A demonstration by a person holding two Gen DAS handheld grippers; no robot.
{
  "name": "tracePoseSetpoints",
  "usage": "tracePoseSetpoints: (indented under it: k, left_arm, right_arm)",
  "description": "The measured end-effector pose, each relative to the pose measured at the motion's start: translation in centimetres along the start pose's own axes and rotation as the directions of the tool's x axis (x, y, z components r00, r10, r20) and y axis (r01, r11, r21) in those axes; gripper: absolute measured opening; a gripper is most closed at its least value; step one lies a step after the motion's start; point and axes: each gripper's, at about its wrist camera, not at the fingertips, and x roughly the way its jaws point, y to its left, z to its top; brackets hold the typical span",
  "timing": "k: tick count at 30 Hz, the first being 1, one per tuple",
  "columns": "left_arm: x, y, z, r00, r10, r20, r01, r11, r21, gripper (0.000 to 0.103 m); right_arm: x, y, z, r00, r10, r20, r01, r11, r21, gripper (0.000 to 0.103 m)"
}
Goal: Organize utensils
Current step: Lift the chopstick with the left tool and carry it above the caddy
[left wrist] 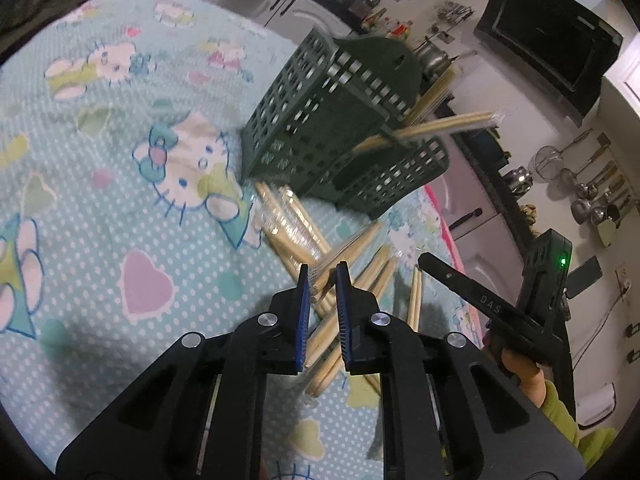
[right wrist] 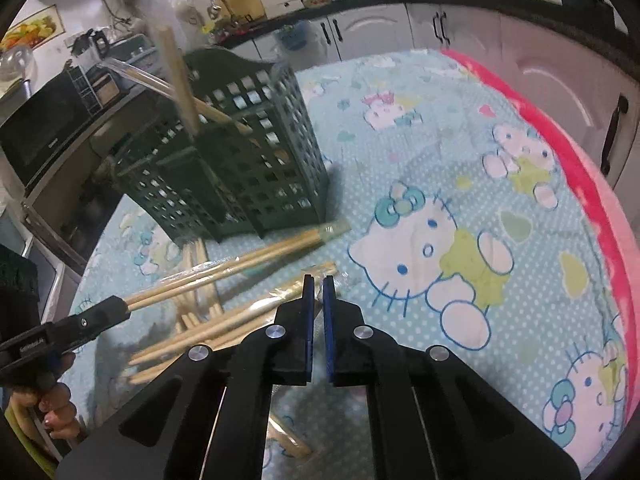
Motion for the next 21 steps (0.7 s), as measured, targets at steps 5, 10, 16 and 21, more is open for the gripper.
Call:
tracePoseSetpoints:
  k: [5,10,16,21]
  left_arm:
    - [-2.1,-0.9,0.7,0.999,-0.007,0.048,0.005,0.999,0.038,0.005]
    - [-4.2,-2.1,1.5,0.995,-0.013,0.097,0.006,0.997,0.078,0.003]
    - [-6.5,-3.9,2.0,0.989,-0.013,0.144,-0.008,0.990,0.143,0.003]
    - [-8.1,-5.0,2.6,0.983,-0.045,0.176,0.016,0.986,0.164,0.003]
  right_arm:
    - [-2.1,1.5,0.8,0.998,0.018,0.057,-0.015,0.999,-0.044,0.004]
    - [-4.1,3.3,1.9,0.993,0.060,0.105,-0.052,0.996,-0.078,0.003]
    - [-6.5,5.2,3.2,0.981,0.118,0.154,-0.100,0.988,-0.121,0.002]
    - [-8.1,6.8,4.4,0.969,0.168,0.182,-0.141,0.978,-0.155,0.002]
